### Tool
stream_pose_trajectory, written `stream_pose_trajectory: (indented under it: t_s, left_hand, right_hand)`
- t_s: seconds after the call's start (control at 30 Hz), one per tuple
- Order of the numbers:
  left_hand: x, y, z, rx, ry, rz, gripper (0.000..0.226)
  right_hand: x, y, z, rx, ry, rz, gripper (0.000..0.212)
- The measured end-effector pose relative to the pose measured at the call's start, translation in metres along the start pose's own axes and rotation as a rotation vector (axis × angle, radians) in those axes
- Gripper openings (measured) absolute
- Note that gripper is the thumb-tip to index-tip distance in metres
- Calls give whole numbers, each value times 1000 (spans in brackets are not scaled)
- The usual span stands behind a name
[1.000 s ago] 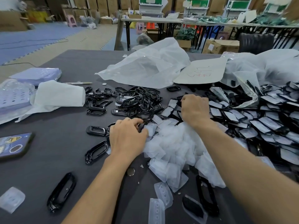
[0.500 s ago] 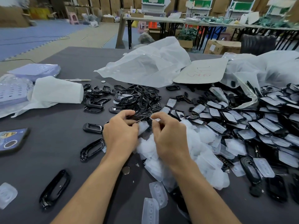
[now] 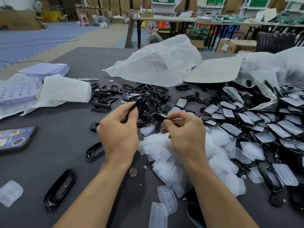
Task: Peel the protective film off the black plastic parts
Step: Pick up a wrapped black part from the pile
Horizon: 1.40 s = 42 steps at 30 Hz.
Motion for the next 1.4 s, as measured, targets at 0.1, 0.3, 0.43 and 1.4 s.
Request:
stream_pose_trajectory:
  t_s: [0.1, 0.3, 0.43, 1.4]
  left_hand:
    - [-3, 5, 2, -72, -26, -72, 28]
    - [-8, 6, 4, -196, -178, -149, 13]
    - [-2, 11, 9, -392, 6, -242, 32]
    - [5, 7, 0, -575, 182, -331, 33]
  right_hand:
    - [-3, 0, -2, 17, -80, -8, 19]
    - [-7, -2, -3, -55, -201, 0, 27]
    - [-7, -1, -1, -56, -81, -73, 25]
    - [-13, -2, -3, -209, -458, 114, 29]
Point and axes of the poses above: each hand's wrist, its own y-axis away from the middle knuckle, its own z-axis out of the palm, x = y × z, the point moved 2 cm from there along -y, towards the middle knuckle, and after that the axes turned 3 degrees about x, right-handed, at the moved point
